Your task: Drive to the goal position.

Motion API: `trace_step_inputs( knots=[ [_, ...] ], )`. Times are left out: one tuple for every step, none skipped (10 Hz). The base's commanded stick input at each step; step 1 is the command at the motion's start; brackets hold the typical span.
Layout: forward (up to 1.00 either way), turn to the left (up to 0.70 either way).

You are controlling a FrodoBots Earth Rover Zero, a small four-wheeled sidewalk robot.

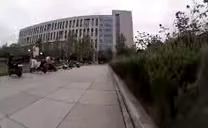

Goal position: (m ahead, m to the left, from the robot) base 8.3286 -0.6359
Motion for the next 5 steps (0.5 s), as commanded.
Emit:
trace_step_inputs(
  knots=[
    [0.7,0.0],
    [0.7,0.0],
    [0.7,0.0],
    [0.7,0.0],
    [0.7,0.0]
  ],
)
